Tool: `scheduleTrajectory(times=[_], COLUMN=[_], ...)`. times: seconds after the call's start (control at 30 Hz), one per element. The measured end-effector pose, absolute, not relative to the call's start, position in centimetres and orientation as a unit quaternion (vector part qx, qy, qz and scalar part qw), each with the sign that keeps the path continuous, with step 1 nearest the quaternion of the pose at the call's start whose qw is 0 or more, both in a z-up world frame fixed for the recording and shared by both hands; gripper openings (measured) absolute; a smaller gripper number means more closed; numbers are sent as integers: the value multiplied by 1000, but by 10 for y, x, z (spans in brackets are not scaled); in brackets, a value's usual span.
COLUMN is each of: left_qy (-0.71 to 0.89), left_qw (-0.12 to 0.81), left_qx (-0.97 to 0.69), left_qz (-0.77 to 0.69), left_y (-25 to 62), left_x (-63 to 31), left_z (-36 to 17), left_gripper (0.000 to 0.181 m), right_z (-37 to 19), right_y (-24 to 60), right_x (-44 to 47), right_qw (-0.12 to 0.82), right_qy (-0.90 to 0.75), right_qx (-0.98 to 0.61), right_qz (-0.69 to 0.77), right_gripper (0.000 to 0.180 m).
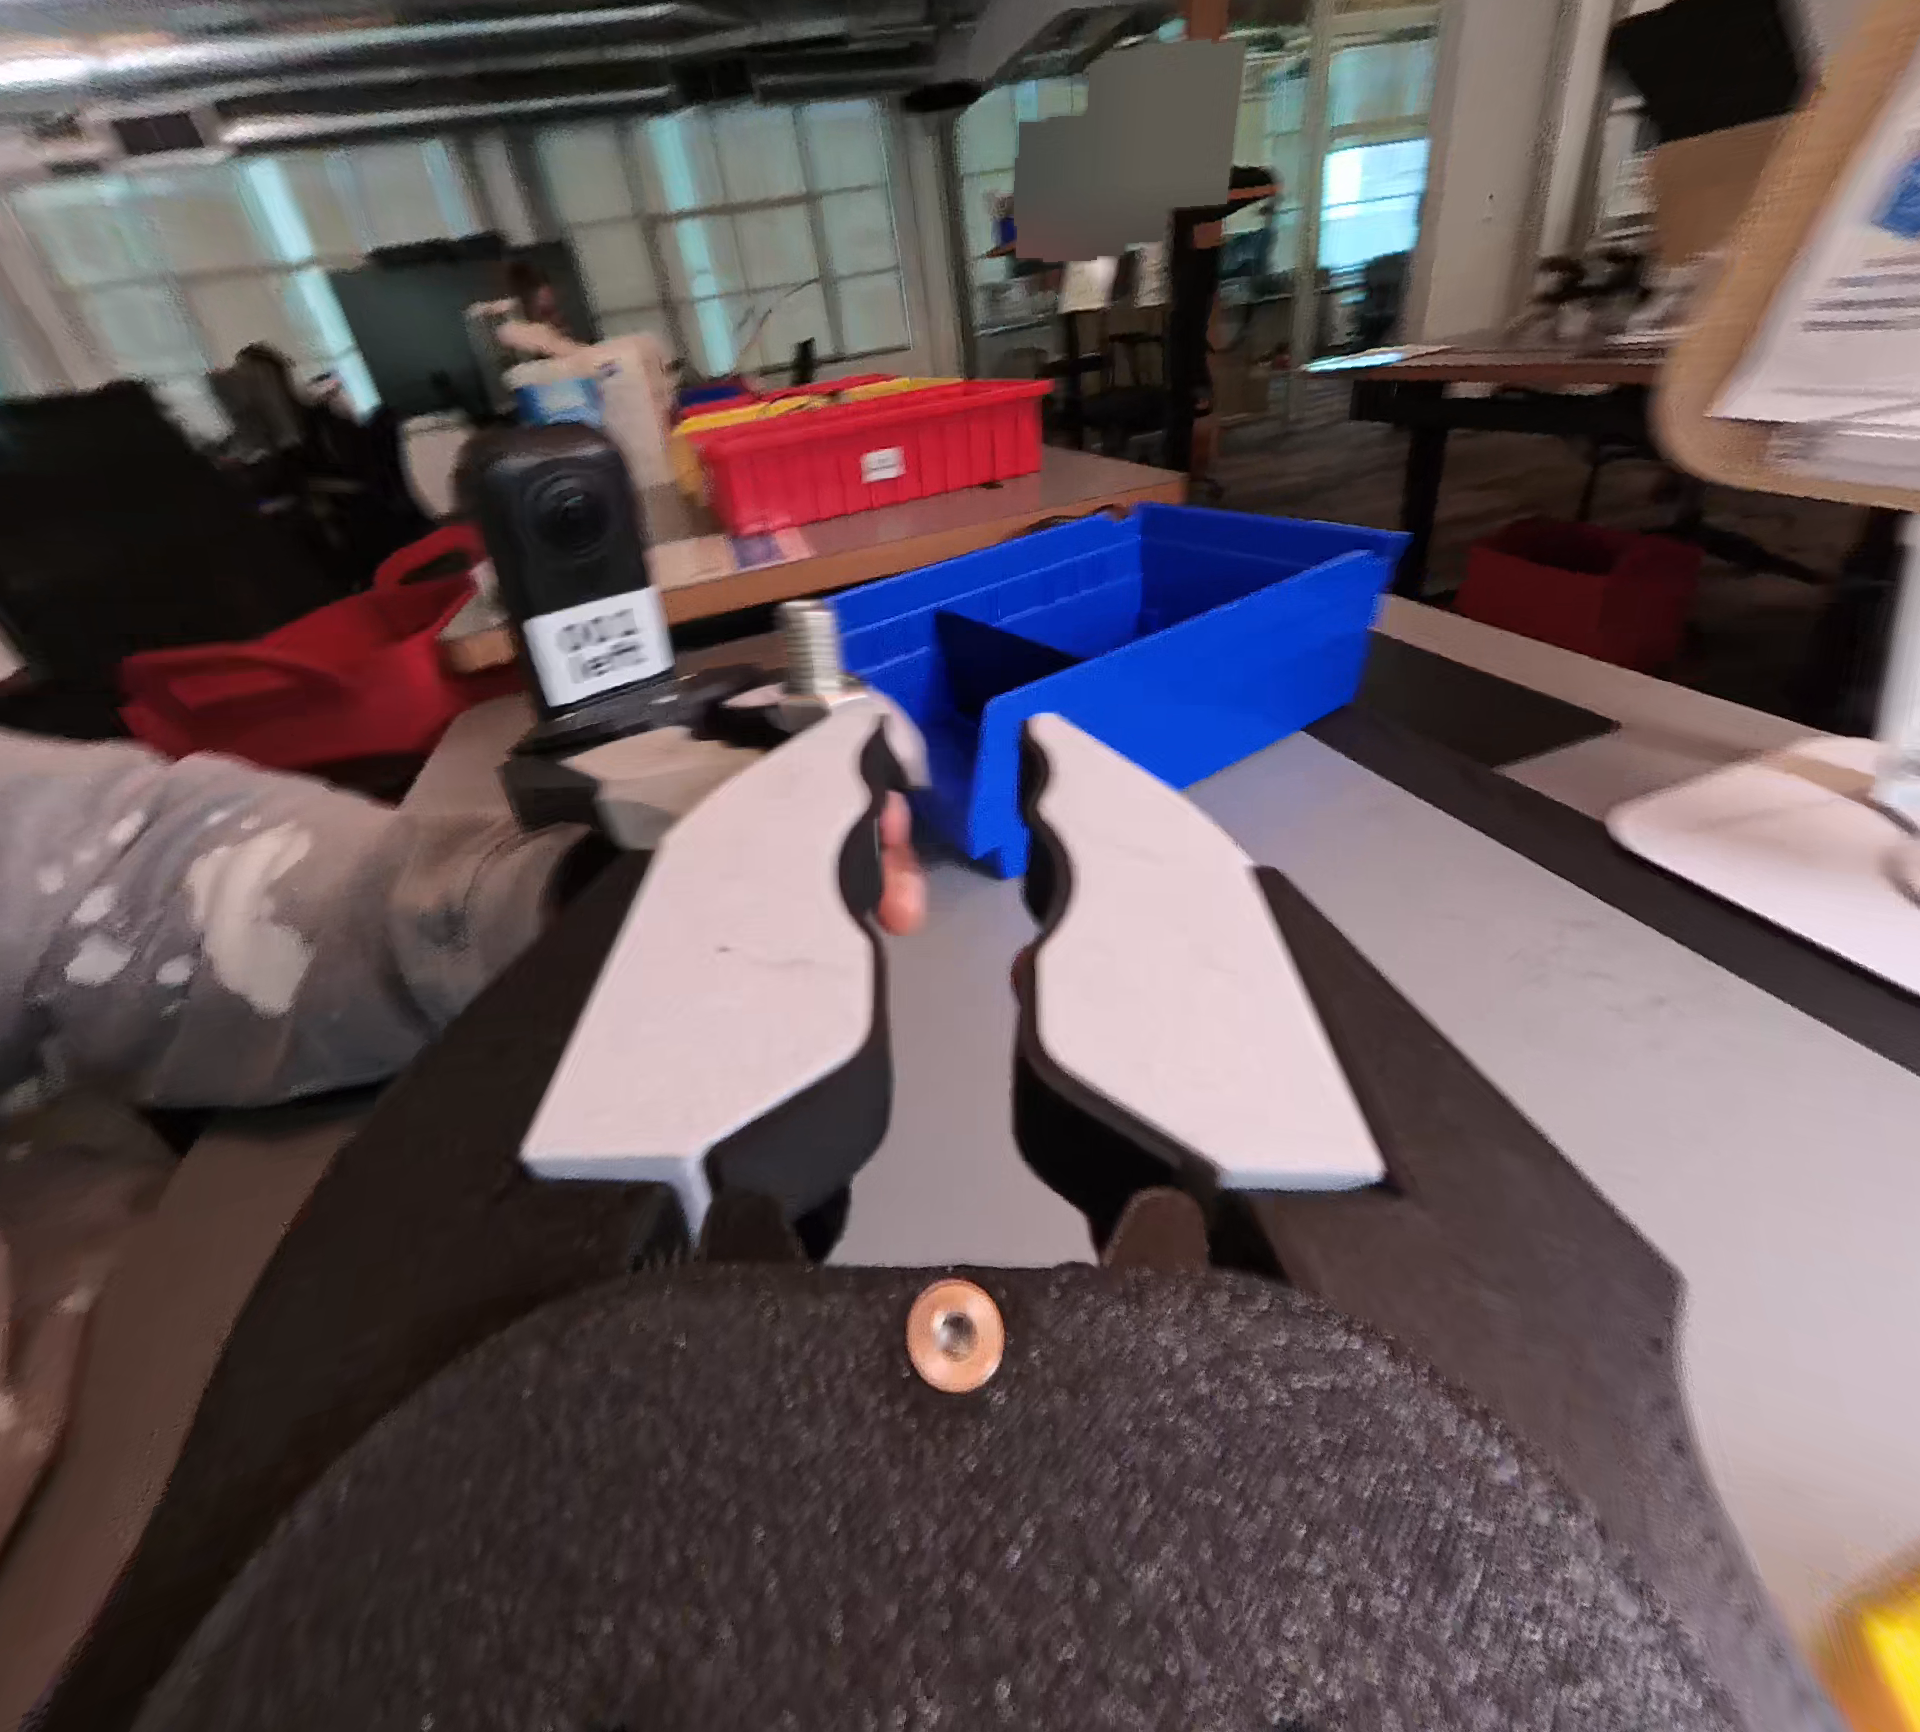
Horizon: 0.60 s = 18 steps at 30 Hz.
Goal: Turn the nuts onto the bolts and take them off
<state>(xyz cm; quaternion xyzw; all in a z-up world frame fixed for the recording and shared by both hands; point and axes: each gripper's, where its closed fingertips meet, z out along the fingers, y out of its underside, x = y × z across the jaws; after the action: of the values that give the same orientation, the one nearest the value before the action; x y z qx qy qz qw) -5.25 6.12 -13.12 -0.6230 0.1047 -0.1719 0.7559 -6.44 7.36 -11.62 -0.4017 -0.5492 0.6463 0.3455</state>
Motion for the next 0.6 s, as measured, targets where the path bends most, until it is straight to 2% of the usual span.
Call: scheduleTrajectory(times=[0.07, 0.37, 0.43, 0.6], left_qy=[102, 106, 108, 105], left_qw=[760, 751, 757, 756], left_qx=[-620, -632, -621, -624], left_qz=[-165, -159, -171, -167], left_y=[60, 63, 60, 61], left_x=[-56, -53, -54, -55], left_z=[-128, -135, -130, -131], left_gripper=[19, 18, 19, 19], right_z=[-114, -116, -115, -108], right_y=[91, 61, 86, 82], right_x=[-62, -66, -66, -59], right_qw=[367, 346, 365, 355], right_qy=[-527, -559, -526, -527], right_qx=[-410, -389, -415, -394], right_qz=[648, 646, 647, 665], right_gripper=[17, 38, 15, 24])
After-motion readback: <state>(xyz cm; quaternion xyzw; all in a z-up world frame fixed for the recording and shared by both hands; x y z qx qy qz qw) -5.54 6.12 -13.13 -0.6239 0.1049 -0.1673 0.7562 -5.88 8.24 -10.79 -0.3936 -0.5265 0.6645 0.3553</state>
